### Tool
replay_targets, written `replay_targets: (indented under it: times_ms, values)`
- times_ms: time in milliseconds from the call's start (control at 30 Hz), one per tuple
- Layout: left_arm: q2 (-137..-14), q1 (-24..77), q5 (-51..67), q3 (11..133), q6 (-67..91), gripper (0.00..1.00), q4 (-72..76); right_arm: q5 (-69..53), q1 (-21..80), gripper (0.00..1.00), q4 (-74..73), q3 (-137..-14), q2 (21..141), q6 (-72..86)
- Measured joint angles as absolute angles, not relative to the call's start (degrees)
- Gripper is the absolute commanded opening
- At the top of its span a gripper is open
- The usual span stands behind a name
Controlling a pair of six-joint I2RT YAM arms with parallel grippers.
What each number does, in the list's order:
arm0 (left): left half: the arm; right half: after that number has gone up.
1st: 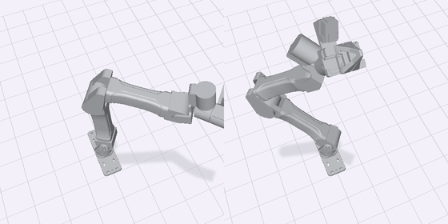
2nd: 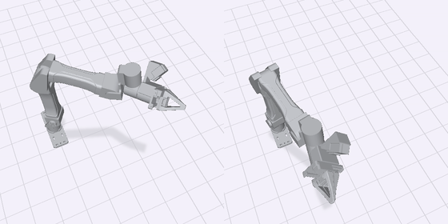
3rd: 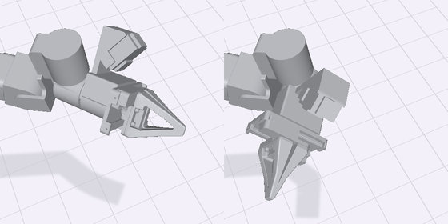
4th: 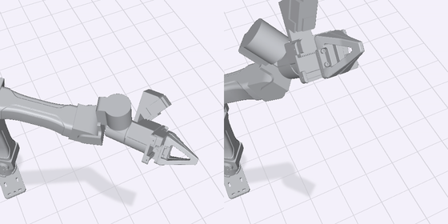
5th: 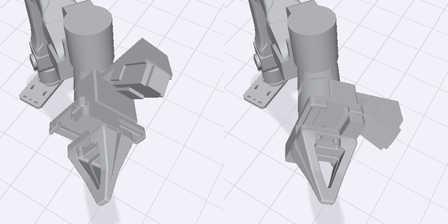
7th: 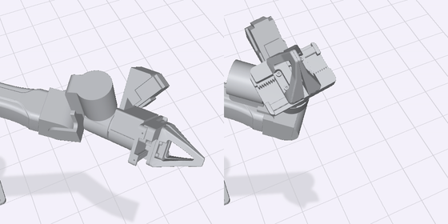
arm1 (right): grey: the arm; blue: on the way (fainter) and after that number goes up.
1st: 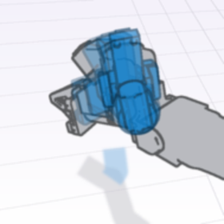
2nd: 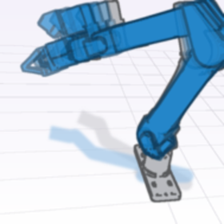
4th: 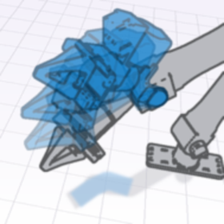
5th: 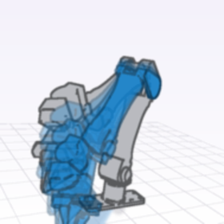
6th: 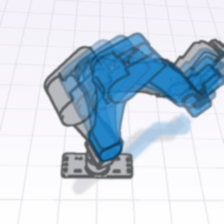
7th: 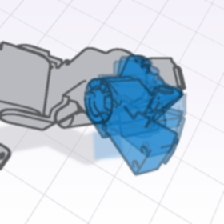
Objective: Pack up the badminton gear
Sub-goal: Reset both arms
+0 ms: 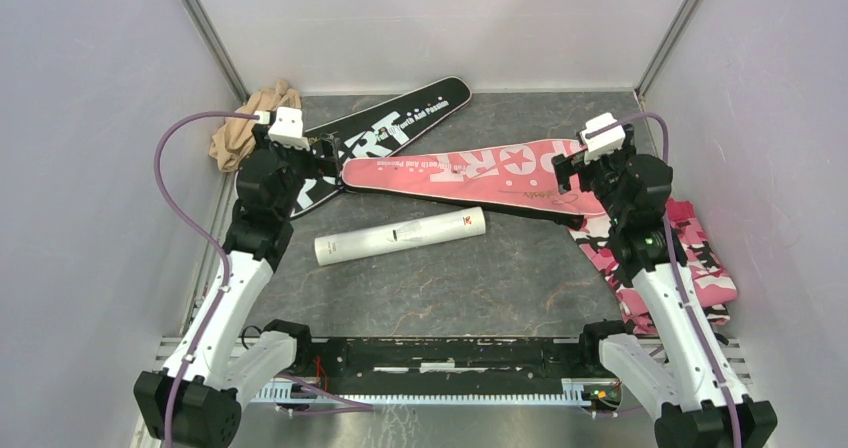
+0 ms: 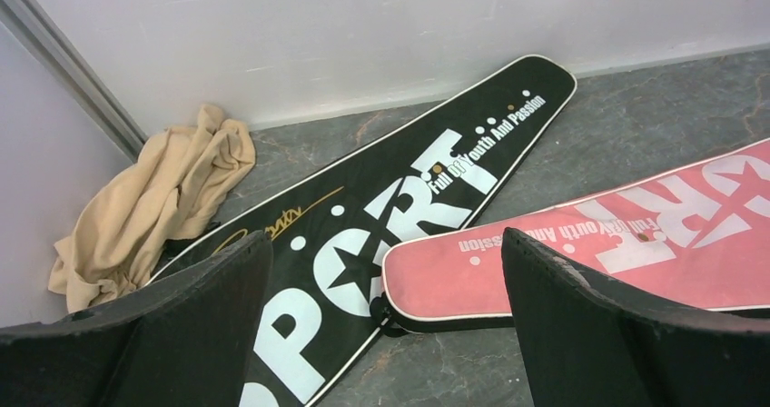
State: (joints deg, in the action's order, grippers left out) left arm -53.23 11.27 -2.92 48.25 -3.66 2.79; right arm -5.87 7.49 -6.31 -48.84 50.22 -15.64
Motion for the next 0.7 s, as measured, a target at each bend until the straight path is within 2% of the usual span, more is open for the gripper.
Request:
replay_targets:
  times_ms: [333,700]
  values:
    - [-48.8,10.6,4.5,48.0,-3.6,1.0,2.0,-10.3,5.9,0.98,-6.5,-47.4,46.8,-18.0]
    - [-48.2,10.2,6.8,48.0,-3.6,1.0,1.0,-11.6,5.1,0.98,-6.5,-47.1,46.8,-18.3]
